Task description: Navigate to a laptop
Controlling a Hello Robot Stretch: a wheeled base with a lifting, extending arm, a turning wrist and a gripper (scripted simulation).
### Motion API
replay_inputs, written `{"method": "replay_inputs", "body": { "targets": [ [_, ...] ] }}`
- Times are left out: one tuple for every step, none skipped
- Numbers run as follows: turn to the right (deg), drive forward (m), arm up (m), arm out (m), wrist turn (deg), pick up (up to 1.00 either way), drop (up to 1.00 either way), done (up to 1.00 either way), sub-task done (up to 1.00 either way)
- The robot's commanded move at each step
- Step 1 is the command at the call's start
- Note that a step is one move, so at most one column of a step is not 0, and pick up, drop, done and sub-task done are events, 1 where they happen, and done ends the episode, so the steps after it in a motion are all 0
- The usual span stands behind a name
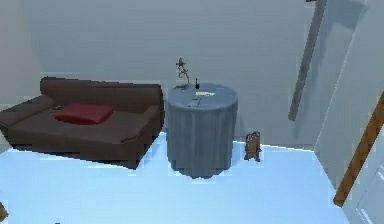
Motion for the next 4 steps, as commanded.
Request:
{"method": "replay_inputs", "body": {
  "targets": [
    [0.0, 1.00, 0.00, 0.00, 0.0, 0.00, 0.00, 0.00, 0.00],
    [-42.0, 0.00, 0.00, 0.00, 0.0, 0.00, 0.00, 0.00, 0.00],
    [0.0, 0.05, 0.00, 0.00, 0.0, 0.00, 0.00, 0.00, 0.00],
    [-33.0, 0.00, 0.00, 0.00, 0.0, 0.00, 0.00, 0.00, 0.00]
  ]
}}
